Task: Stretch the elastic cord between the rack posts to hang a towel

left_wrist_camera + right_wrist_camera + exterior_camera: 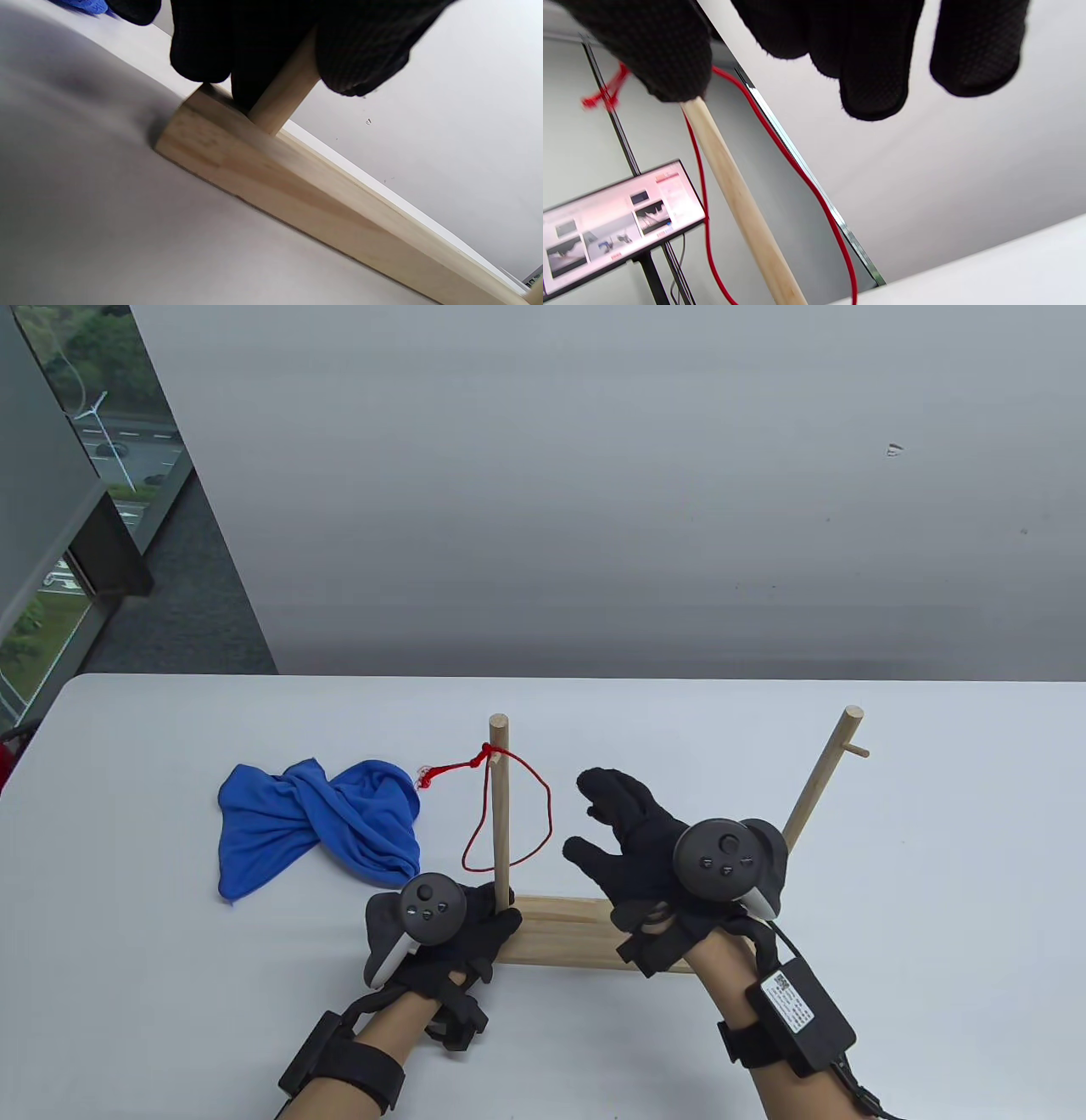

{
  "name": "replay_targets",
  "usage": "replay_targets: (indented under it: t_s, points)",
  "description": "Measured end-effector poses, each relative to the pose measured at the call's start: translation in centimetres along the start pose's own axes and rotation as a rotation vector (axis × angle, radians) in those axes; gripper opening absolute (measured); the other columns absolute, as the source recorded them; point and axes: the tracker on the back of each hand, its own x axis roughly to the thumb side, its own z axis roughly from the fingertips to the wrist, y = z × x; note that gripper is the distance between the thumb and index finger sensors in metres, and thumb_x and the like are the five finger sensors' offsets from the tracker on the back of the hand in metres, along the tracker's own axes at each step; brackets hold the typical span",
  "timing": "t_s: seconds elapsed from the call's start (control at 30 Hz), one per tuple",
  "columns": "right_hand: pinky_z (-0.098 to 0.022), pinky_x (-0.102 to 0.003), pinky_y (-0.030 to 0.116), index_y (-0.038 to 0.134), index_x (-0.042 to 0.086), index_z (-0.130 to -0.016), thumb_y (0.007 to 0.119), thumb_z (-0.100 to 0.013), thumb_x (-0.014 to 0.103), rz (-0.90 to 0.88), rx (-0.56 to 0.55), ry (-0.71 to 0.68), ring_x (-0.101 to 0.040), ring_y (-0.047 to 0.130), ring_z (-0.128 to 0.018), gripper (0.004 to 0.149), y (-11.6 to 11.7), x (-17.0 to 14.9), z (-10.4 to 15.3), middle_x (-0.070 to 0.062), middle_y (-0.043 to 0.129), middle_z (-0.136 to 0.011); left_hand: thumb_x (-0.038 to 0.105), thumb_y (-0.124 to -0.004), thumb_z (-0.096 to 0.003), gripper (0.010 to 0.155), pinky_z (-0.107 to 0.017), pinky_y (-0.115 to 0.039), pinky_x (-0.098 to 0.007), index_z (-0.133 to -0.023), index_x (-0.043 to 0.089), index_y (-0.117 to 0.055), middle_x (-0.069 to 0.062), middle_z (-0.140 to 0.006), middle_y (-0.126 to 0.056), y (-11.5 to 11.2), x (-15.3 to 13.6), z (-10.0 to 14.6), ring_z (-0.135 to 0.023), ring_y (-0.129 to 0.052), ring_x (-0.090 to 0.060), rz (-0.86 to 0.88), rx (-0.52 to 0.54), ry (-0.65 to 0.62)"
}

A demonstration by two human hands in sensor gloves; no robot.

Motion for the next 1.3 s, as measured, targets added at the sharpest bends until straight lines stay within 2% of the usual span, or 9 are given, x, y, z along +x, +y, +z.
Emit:
replay_targets:
  t_s: [0.17, 0.37, 0.43, 0.57, 0.63, 0.83, 1.2, 1.3]
  points:
    - [-0.046, -0.059, 0.077, 0.047, 0.013, -0.101, 0.083, -0.043, 0.050, -0.001, 0.066, 0.030, -0.037, 0.089, -0.076, 0.078, 1.6, -0.5, -1.4, -0.020, 0.056, -0.101, 0.048, -0.095, -0.0418, 0.051, -0.076, -0.058, -0.060, -0.086, 0.025, -0.086, 0.002, -0.082, -0.103, 0.0, 0.0, 0.0, -0.083, -0.091, -0.029, 0.000, -0.002, 0.000]
    - [-0.040, -0.052, 0.082, 0.053, 0.011, -0.099, 0.085, -0.042, 0.048, -0.016, 0.128, 0.062, -0.032, 0.096, -0.063, 0.075, 3.4, -1.5, -2.3, -0.019, 0.065, -0.096, 0.048, -0.095, -0.0416, 0.051, -0.076, -0.058, -0.060, -0.086, 0.025, -0.086, 0.002, -0.082, -0.103, 0.0, 0.1, 0.0, -0.083, -0.091, -0.029, -0.002, -0.003, 0.002]
    - [-0.036, -0.048, 0.084, 0.059, 0.012, -0.097, 0.086, -0.042, 0.046, -0.029, 0.139, 0.068, -0.028, 0.100, -0.053, 0.070, 3.9, -1.9, -2.4, -0.017, 0.073, -0.091, 0.048, -0.095, -0.0416, 0.051, -0.076, -0.058, -0.060, -0.086, 0.025, -0.086, 0.002, -0.082, -0.103, 0.0, 0.1, 0.0, -0.083, -0.091, -0.029, -0.003, -0.002, 0.002]
    - [-0.019, -0.038, 0.090, 0.081, 0.017, -0.082, 0.086, -0.043, 0.038, -0.084, 0.118, 0.124, -0.019, 0.106, -0.030, 0.045, 4.4, -2.6, -2.5, -0.014, 0.090, -0.075, 0.047, -0.096, -0.0414, 0.051, -0.076, -0.058, -0.060, -0.086, 0.025, -0.087, 0.002, -0.082, -0.103, 0.0, 0.1, 0.0, -0.083, -0.091, -0.029, -0.005, 0.001, 0.004]
    - [-0.015, -0.035, 0.091, 0.084, 0.017, -0.078, 0.086, -0.043, 0.036, -0.070, 0.103, 0.119, -0.016, 0.106, -0.025, 0.040, 4.3, -2.7, -2.5, -0.013, 0.093, -0.070, 0.047, -0.097, -0.0411, 0.051, -0.076, -0.059, -0.060, -0.086, 0.025, -0.087, 0.003, -0.082, -0.104, 0.0, 0.1, 0.0, -0.083, -0.092, -0.029, -0.007, 0.002, 0.004]
    - [-0.009, -0.031, 0.092, 0.082, 0.013, -0.077, 0.086, -0.041, 0.034, 0.009, 0.067, 0.136, -0.012, 0.108, -0.017, 0.041, 2.8, -2.3, -2.2, -0.015, 0.095, -0.066, 0.047, -0.097, -0.0411, 0.051, -0.076, -0.058, -0.060, -0.086, 0.025, -0.087, 0.003, -0.081, -0.103, 0.0, 0.1, 0.0, -0.084, -0.092, -0.028, -0.010, 0.001, 0.007]
    - [-0.009, -0.029, 0.091, 0.077, 0.014, -0.079, 0.086, -0.041, 0.033, 0.151, 0.011, 0.123, -0.008, 0.104, -0.016, 0.043, -1.3, -1.1, -1.1, -0.011, 0.093, -0.060, 0.047, -0.096, -0.0412, 0.051, -0.076, -0.058, -0.061, -0.086, 0.025, -0.086, 0.003, -0.082, -0.103, 0.0, 0.1, 0.0, -0.084, -0.091, -0.028, -0.018, -0.002, 0.010]
    - [-0.009, -0.029, 0.091, 0.078, 0.008, -0.083, 0.084, -0.042, 0.033, 0.221, -0.022, 0.121, -0.008, 0.103, -0.016, 0.048, -2.6, -0.5, -0.7, -0.013, 0.094, -0.058, 0.047, -0.096, -0.0412, 0.051, -0.076, -0.058, -0.061, -0.086, 0.025, -0.086, 0.003, -0.082, -0.103, 0.0, 0.1, 0.0, -0.084, -0.091, -0.028, -0.019, -0.004, 0.012]
